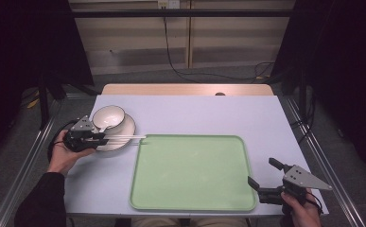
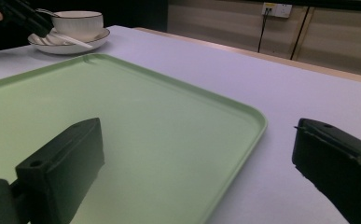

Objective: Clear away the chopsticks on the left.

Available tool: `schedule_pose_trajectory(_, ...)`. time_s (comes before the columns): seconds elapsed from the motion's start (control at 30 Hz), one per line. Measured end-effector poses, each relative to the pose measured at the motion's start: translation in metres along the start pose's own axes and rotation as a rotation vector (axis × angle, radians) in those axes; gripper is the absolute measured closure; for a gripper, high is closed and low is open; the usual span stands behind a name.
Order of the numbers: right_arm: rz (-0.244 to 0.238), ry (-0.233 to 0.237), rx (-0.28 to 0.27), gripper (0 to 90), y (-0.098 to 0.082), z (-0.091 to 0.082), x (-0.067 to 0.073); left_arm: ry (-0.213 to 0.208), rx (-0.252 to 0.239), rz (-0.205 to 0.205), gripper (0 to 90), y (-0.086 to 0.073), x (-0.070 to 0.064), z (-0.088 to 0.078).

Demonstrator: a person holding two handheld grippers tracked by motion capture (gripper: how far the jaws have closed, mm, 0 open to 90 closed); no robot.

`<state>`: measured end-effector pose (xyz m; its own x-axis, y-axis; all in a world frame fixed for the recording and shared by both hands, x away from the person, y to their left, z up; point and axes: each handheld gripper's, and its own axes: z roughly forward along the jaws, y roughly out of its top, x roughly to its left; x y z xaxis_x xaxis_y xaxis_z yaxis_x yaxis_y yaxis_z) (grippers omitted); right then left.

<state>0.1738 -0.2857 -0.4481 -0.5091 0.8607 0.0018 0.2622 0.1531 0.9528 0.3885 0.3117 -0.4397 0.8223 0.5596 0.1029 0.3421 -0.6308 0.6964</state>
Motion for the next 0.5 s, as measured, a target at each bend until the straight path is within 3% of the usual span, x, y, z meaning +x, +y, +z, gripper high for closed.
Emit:
schedule_pose_trajectory(0.13, 0.011, 0.011, 0.009, 1.7, 0.0, 0.002, 0.0, -0.019, 0.049, 0.032, 69.4, 0.004, -0.002, 0.006)
schedule_pose_trajectory(0.23, 0.009, 0.007, 0.002, 1.7, 0.0, 0.001, -0.001, -0.015, 0.044, 0.04, 70.7, 0.007, -0.004, 0.01)
schedule_pose_trajectory(0.33, 0.021, 0.008, 0.002, 1.6, -0.001, 0.001, -0.001, -0.039, 0.086, 0.053, 71.7, 0.008, -0.006, 0.015)
schedule_pose_trajectory(0.5, 0.02, 0.009, 0.0, 1.6, -0.001, 0.001, -0.001, -0.033, 0.065, 0.051, 71.1, 0.008, -0.006, 0.01)
